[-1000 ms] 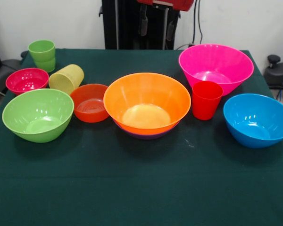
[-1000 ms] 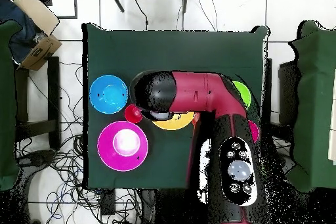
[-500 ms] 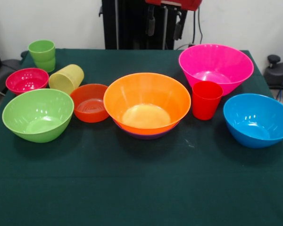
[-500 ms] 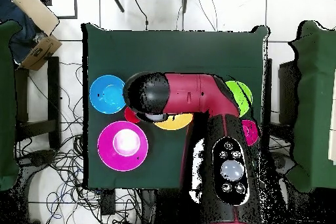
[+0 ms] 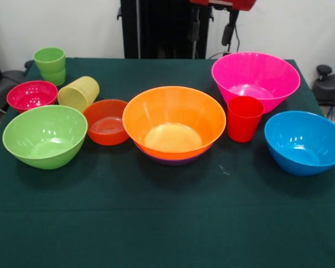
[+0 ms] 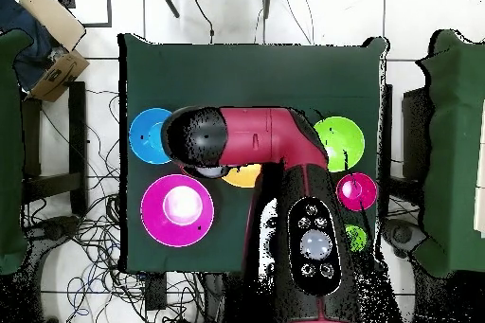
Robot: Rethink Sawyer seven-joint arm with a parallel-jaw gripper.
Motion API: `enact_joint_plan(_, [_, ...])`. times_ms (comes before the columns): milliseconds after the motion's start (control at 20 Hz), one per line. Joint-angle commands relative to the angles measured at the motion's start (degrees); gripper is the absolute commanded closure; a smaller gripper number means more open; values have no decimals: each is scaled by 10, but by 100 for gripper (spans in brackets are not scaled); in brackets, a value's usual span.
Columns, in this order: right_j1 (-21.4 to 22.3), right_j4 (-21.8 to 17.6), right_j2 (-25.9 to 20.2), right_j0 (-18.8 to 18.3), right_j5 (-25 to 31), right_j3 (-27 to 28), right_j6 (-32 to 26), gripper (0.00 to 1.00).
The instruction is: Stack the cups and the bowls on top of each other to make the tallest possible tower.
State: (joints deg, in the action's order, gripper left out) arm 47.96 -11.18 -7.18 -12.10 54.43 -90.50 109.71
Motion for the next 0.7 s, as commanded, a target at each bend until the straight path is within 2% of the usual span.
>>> enact_joint_plan(50, [-12,3,-21,19,-29,-47,45,0])
enact_joint_plan(450, [-26,1,-19,14,-52,-57,40,0])
enact_joint_plan(700, [-44,-6,-16,9,-100,-70,51,0])
